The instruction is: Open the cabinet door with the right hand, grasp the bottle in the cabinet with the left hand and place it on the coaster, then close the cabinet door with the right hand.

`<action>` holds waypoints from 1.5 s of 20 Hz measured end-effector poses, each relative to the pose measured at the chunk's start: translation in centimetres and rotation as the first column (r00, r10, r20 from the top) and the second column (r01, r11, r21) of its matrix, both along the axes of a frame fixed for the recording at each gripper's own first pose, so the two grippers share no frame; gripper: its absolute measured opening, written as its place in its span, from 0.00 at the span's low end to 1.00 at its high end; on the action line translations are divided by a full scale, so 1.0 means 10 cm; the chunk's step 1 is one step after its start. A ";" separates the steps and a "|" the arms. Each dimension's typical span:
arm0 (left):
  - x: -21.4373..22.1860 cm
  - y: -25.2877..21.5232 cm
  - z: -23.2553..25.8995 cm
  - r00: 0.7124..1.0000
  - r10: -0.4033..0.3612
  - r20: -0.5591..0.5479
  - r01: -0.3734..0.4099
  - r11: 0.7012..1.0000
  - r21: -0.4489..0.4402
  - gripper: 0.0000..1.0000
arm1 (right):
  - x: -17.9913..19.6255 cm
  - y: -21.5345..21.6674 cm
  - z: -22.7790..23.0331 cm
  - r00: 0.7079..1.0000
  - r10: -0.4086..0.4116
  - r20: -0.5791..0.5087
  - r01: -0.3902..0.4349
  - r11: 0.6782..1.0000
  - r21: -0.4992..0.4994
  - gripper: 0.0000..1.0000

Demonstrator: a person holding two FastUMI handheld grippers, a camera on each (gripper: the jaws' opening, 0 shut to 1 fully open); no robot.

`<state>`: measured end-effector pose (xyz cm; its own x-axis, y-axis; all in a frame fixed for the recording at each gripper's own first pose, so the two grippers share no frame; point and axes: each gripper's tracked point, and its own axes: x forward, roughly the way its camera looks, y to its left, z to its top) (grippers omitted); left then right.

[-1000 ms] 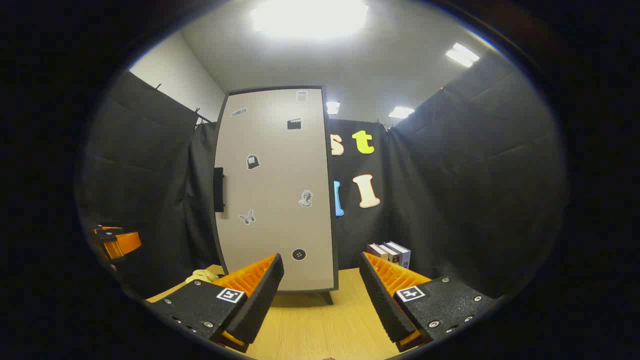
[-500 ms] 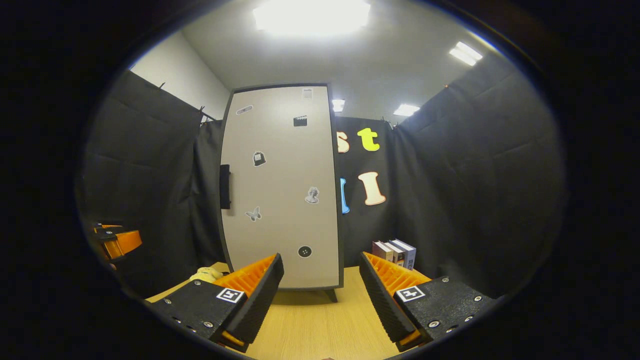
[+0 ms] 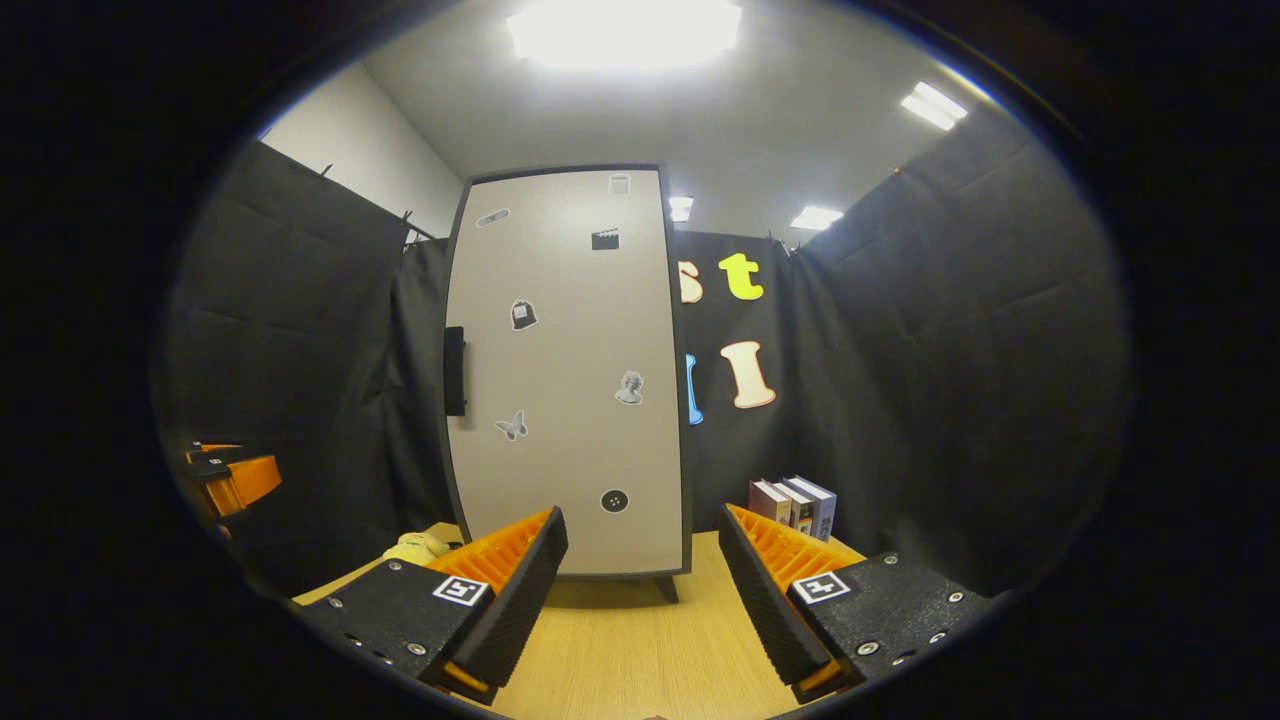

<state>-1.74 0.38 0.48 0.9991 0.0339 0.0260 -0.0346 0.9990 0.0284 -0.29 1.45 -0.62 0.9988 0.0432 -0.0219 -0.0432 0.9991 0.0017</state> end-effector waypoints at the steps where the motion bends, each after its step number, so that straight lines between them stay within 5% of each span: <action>1: -0.02 0.01 0.00 1.000 0.002 0.000 -0.002 1.000 -0.005 0.88 | 0.02 0.01 0.00 1.000 0.002 -0.001 -0.002 1.000 0.001 0.94; 16: -0.40 0.49 0.00 0.996 0.083 0.015 -0.083 0.997 0.001 0.84 | 0.56 0.63 0.44 0.991 0.121 0.064 -0.121 0.993 -0.001 0.94; 30: -0.90 1.32 -0.11 0.967 0.255 -0.004 -0.255 0.967 0.012 0.85 | 1.58 2.04 0.80 0.955 0.283 0.093 -0.285 0.959 0.006 0.94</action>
